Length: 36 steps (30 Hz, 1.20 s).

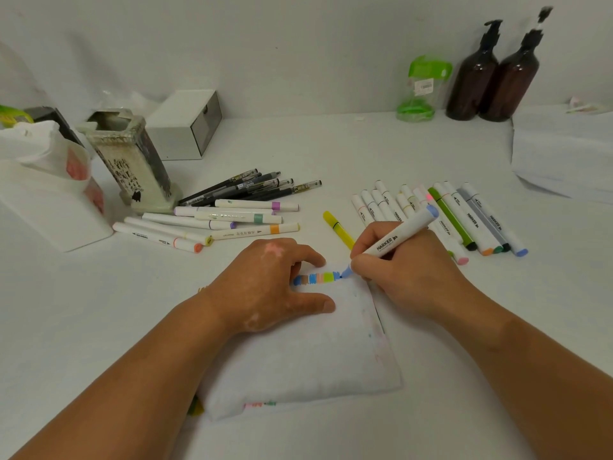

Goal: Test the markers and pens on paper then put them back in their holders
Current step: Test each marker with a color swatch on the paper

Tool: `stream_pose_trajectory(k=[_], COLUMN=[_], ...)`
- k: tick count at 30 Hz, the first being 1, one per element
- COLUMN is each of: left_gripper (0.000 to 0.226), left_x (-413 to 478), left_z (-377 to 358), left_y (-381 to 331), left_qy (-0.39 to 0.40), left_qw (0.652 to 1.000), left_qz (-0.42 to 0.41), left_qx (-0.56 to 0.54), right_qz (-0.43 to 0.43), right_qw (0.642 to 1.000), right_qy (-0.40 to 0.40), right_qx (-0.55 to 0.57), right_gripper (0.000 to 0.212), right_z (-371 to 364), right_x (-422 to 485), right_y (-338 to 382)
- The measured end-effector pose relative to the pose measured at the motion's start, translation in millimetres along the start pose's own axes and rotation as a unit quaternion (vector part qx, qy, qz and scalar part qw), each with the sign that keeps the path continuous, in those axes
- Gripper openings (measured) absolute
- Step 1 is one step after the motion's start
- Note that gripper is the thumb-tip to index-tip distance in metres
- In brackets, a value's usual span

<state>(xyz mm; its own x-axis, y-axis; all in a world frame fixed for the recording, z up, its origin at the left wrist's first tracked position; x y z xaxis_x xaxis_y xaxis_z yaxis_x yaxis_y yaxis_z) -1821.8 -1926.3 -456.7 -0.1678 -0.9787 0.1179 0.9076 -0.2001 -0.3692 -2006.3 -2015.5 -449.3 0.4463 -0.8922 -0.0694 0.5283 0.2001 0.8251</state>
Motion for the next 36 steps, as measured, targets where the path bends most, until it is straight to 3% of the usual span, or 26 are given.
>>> stream_pose_trajectory(k=[5,9,15,19,22,26,36], left_gripper=[0.067,0.034,0.036,0.047,0.031,0.019,0.018], left_x=[-3,-3,-4,-3,-2,-2,-1], left_z=[2,11,10,8,10,12,6], left_y=[0,-2,-4,-5,-2,-1,-3], left_qy=[-0.036,-0.109,-0.172,-0.195,-0.215,-0.214,-0.187], left_qw=[0.999,0.987,0.968,0.933,0.911,0.921,0.909], left_qz=[0.003,0.010,0.024,0.045,0.069,0.056,0.018], left_qx=[-0.014,-0.117,-0.179,-0.300,-0.345,-0.322,-0.373], right_qz=[-0.012,-0.022,-0.023,-0.028,-0.011,0.005,0.036], right_qw=[0.982,0.950,0.949,0.932,0.934,0.940,0.949], right_qy=[-0.042,-0.014,0.012,0.047,0.059,0.068,0.107], right_qx=[0.186,0.312,0.315,0.360,0.352,0.335,0.295], right_gripper=[0.020,0.014,0.007,0.007,0.011,0.012,0.007], right_z=[11,14,13,14,15,14,8], right_x=[5,4,7,7,6,6,1], right_y=[1,3,0,1,3,5,5])
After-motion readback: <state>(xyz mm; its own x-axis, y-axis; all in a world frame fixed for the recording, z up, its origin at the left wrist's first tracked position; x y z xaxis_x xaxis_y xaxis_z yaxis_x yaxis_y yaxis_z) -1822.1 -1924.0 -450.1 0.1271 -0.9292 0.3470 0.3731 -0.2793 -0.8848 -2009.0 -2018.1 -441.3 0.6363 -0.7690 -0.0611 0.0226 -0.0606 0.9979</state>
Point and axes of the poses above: each hand's wrist, its own x-axis towards the middle knuckle, its own z-axis out of the back of the hand, y = z × x, the point moved 2 cm from there along x, towards the middle knuckle, and after that the axes turned 13 degrees about -z, right-handed, at the moved point
